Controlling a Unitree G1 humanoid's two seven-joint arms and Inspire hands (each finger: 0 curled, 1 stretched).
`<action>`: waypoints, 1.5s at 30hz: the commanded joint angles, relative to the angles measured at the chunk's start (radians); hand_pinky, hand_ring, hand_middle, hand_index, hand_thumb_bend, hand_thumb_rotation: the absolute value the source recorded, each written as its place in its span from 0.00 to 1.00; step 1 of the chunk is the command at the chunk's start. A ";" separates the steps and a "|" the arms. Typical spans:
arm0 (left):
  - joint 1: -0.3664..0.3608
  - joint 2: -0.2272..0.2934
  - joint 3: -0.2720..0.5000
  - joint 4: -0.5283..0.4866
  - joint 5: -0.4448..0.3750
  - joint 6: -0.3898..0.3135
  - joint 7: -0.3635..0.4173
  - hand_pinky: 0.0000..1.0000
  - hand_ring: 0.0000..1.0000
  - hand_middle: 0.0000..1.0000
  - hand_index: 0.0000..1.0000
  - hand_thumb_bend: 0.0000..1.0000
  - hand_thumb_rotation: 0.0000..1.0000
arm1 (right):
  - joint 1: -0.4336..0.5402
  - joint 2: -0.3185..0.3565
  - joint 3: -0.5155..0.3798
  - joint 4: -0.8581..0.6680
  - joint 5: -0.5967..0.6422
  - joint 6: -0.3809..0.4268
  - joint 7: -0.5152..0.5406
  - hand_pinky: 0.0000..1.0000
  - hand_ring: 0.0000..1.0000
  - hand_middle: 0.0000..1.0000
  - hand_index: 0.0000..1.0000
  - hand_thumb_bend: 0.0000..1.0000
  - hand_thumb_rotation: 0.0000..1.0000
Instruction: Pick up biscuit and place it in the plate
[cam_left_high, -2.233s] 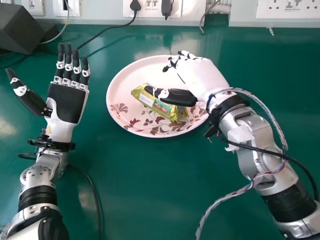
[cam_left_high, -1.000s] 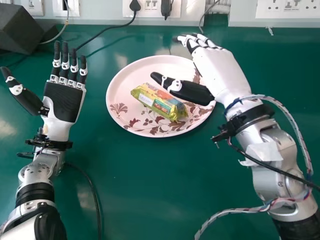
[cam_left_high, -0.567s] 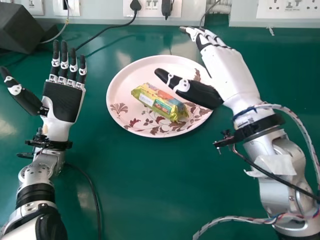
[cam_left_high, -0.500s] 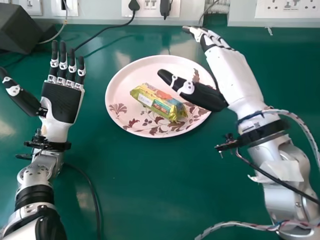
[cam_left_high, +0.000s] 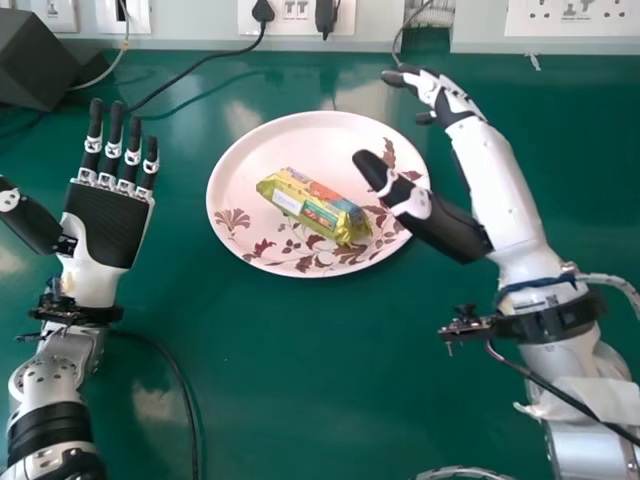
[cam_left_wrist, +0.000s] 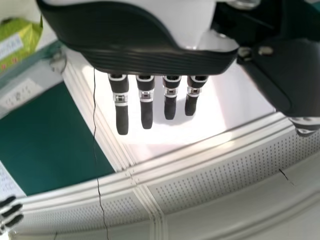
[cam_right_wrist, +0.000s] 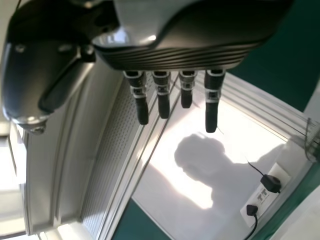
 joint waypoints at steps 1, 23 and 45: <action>0.071 -0.041 -0.009 0.010 0.006 0.009 0.014 0.75 0.86 0.97 1.00 1.00 0.95 | 0.043 0.017 -0.017 -0.006 0.018 -0.038 -0.027 0.74 0.94 0.96 0.89 0.92 0.85; 0.155 -0.056 -0.034 -0.188 -0.063 0.102 0.115 0.84 0.88 0.98 1.00 1.00 0.91 | 0.250 0.152 -0.046 0.054 0.440 -0.250 -0.005 0.72 0.92 0.97 0.90 0.93 0.86; 0.164 -0.036 -0.032 -0.245 -0.139 0.146 0.221 0.84 0.88 0.97 1.00 1.00 0.92 | 0.310 0.232 -0.023 0.055 0.626 -0.281 0.043 0.70 0.89 0.95 0.90 0.92 0.79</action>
